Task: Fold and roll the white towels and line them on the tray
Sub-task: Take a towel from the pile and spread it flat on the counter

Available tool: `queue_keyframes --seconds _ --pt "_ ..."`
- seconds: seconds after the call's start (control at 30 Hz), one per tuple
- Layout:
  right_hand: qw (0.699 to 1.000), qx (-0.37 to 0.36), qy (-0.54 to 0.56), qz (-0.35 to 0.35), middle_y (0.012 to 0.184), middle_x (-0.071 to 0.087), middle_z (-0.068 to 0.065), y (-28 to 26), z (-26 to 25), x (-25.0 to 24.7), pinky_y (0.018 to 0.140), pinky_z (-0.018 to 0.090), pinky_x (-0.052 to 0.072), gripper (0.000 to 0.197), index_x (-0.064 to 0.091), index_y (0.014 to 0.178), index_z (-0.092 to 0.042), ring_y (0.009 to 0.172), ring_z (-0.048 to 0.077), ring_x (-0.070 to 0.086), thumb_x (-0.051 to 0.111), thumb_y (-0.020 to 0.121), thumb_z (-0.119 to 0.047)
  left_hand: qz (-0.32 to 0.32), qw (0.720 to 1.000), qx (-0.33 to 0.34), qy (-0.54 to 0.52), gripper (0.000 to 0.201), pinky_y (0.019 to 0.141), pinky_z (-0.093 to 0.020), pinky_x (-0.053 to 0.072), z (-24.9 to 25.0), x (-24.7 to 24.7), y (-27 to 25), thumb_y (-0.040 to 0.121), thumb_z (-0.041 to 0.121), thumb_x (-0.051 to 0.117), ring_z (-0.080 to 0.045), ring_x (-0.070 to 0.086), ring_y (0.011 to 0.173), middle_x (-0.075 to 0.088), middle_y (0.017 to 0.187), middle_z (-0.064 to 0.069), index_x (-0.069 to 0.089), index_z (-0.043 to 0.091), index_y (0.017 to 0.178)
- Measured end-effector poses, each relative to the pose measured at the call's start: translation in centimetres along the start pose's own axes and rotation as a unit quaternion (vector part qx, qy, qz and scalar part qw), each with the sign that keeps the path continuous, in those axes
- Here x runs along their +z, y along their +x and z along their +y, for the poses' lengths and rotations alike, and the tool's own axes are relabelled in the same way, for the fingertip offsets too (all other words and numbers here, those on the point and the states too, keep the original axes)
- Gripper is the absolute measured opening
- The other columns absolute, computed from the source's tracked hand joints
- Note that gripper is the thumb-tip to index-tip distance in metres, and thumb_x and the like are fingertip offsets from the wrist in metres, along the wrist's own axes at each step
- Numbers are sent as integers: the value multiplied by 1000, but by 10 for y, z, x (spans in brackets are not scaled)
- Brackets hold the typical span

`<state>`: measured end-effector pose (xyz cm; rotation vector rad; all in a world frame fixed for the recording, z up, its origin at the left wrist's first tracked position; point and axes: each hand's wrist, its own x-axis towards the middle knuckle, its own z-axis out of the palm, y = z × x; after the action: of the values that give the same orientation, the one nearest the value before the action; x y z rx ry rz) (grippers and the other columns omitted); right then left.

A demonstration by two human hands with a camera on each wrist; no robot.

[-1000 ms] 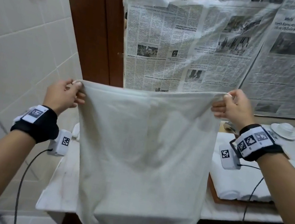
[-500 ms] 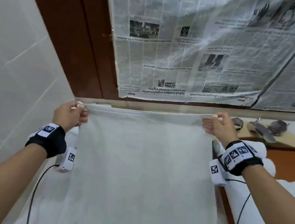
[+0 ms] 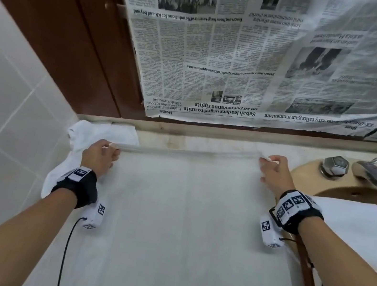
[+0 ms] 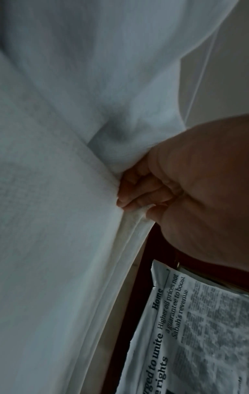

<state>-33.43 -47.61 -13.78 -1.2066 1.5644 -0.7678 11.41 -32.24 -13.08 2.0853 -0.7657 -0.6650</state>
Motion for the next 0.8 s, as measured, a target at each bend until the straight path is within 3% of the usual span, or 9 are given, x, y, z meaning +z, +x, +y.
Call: queue_keyframes --seconds 0.07,0.13,0.23,0.33,0.43,0.5,0.57,0.67,0.8 --pt "999 -5 -50 -15 111 65 -4 7 3 6 97 47 50 23 40 115 -23 95 21 58 55 98 -27 -10 998 18 67 18 87 -39 54 -5 5 9 98 28 49 -25 70 92 74 89 -1 63 18 92" --pt "996 -12 -76 -36 136 57 1 8 2 10 102 44 45 37 35 128 -22 112 21 57 56 97 -19 -23 988 40 148 22 95 -34 42 -4 8 9 98 27 49 -29 64 100 71 96 -2 63 17 111" --pt "983 -48 -169 -56 151 42 9 -10 -1 17 108 42 37 67 16 152 -16 127 28 50 55 97 -15 -26 983 98 150 44 100 -29 32 -5 6 -5 97 19 54 -23 59 104 67 108 -3 47 16 140" --pt "961 -125 -243 -50 155 34 12 -50 7 31 112 37 28 71 20 154 -9 130 29 45 58 95 -14 -3 964 203 171 46 103 -44 39 -17 5 -35 92 20 56 -36 56 115 61 125 -17 52 4 135" --pt "904 -215 -353 -113 160 24 6 -87 24 57 119 37 16 67 23 154 -11 148 26 22 55 97 -29 -37 913 278 297 53 101 -53 43 -30 25 -75 88 36 40 -42 55 120 58 132 -20 62 4 123" --pt "847 -232 -452 -157 164 6 -6 -98 29 80 121 43 6 67 10 157 -21 152 20 2 40 101 -44 -106 894 273 339 60 107 -59 34 -25 50 -93 91 43 30 -38 43 136 47 148 -14 57 14 136" --pt "808 -238 -508 -178 163 -10 -13 -100 29 101 121 46 -3 65 -1 157 -29 151 17 -11 26 102 -52 -146 891 224 366 65 116 -60 13 -16 73 -100 93 52 15 -29 16 150 20 164 0 34 32 152" --pt "792 -240 -528 -192 163 -13 -14 -93 24 119 120 51 -5 62 -5 156 -33 151 19 -13 16 102 -53 -172 876 188 409 53 116 -63 -5 -10 96 -94 101 55 10 -23 -7 152 -5 166 12 7 49 154" --pt "769 -222 -563 -205 161 -20 -15 -84 25 119 120 49 -7 61 -11 155 -36 150 18 -18 6 101 -57 -203 860 186 429 51 116 -63 -10 -14 92 -83 102 58 10 -19 -16 151 -15 163 19 -4 55 151"
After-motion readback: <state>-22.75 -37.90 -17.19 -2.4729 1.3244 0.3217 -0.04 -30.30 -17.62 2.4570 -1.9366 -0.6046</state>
